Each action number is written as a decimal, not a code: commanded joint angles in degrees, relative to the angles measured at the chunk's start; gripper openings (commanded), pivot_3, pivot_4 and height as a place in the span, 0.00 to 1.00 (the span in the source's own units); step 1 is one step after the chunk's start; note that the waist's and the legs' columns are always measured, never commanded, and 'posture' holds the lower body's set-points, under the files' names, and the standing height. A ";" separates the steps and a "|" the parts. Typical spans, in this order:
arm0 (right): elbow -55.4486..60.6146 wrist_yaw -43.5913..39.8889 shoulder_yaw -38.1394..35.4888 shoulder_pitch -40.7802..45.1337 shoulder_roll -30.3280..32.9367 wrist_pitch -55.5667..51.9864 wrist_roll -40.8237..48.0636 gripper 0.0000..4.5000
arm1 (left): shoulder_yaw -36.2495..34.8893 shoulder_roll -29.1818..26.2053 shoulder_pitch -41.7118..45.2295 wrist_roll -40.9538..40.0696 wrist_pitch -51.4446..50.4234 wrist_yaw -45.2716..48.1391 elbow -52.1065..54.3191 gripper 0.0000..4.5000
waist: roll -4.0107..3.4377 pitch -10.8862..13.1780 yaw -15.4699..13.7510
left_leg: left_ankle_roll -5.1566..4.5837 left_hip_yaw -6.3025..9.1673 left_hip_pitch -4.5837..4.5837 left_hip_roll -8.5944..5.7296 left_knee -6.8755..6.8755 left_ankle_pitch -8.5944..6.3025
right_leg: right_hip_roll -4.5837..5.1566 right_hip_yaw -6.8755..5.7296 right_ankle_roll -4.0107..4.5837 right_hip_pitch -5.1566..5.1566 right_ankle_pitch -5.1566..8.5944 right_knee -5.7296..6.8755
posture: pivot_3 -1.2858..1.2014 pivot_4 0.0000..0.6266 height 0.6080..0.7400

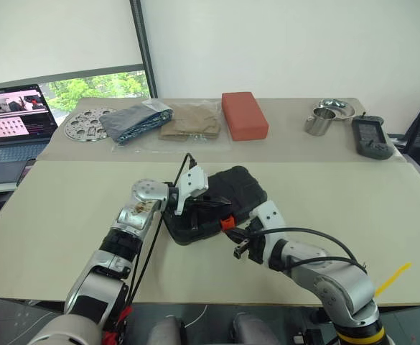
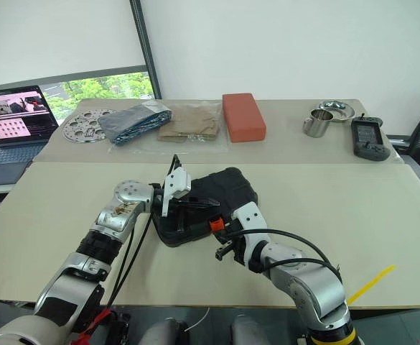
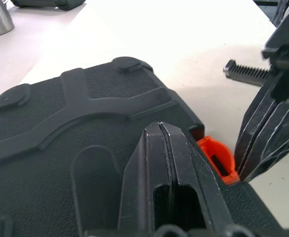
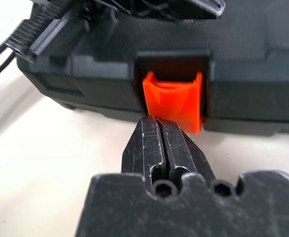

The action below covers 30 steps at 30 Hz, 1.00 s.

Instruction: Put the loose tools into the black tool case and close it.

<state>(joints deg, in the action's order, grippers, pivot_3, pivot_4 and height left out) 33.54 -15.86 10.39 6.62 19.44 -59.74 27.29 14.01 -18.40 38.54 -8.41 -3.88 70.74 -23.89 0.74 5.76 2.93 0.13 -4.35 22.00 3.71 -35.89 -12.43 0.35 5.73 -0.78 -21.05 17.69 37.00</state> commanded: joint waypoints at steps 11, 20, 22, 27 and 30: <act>-2.23 0.49 -2.64 5.55 -3.27 3.35 -2.90 0.00 | 0.97 -0.66 -2.05 0.69 -1.40 0.04 -0.48 0.00 | 0.02 0.03 -0.07 | 0.00 0.02 0.10 0.00 0.05 0.00 | 0.00 0.00 0.00 -0.11 0.00 -0.02 | 0.52 0.24 1.00; -3.85 -1.05 -2.14 7.44 -1.61 2.18 -3.63 0.00 | 0.77 -0.44 -2.59 0.85 -1.04 -0.92 -0.38 0.00 | 0.07 0.07 0.06 | 0.00 0.03 0.13 0.00 0.09 0.00 | 0.00 0.01 0.00 -0.16 0.00 -0.03 | 0.52 0.24 1.00; -3.49 -1.75 -1.98 6.18 -0.56 1.39 -3.24 0.00 | -0.11 -0.45 -2.38 0.53 -0.89 -1.76 -0.62 0.00 | 0.07 0.07 0.02 | 0.00 0.03 0.14 0.00 0.09 0.00 | 0.00 0.01 0.00 -0.16 0.00 -0.05 | 0.52 0.24 1.00; -2.46 -5.46 -3.46 1.73 5.21 4.47 -4.02 0.00 | -7.40 -1.57 -1.42 -5.06 -2.82 -3.77 -0.48 0.00 | 0.11 0.09 -0.28 | 0.00 0.04 0.18 0.00 0.11 0.00 | 0.01 -0.03 -0.01 -0.15 0.01 -0.13 | 0.52 0.24 1.00; -4.08 -9.24 -5.85 -1.37 9.80 13.03 -6.16 0.00 | -11.84 -4.70 -2.79 -8.19 -4.30 -3.67 1.42 0.00 | 0.18 0.23 -0.14 | -0.01 0.03 0.31 0.01 0.15 0.00 | 0.02 -0.04 -0.01 -0.27 0.01 -0.22 | 0.52 0.24 1.00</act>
<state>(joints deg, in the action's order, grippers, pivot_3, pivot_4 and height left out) 29.02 -22.65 7.46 5.62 27.68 -53.29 22.57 5.65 -21.31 36.49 -13.95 -7.30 67.42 -23.95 0.93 5.99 2.80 0.13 -4.32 22.32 3.72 -35.69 -12.43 0.37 5.70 -0.80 -21.33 17.70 36.76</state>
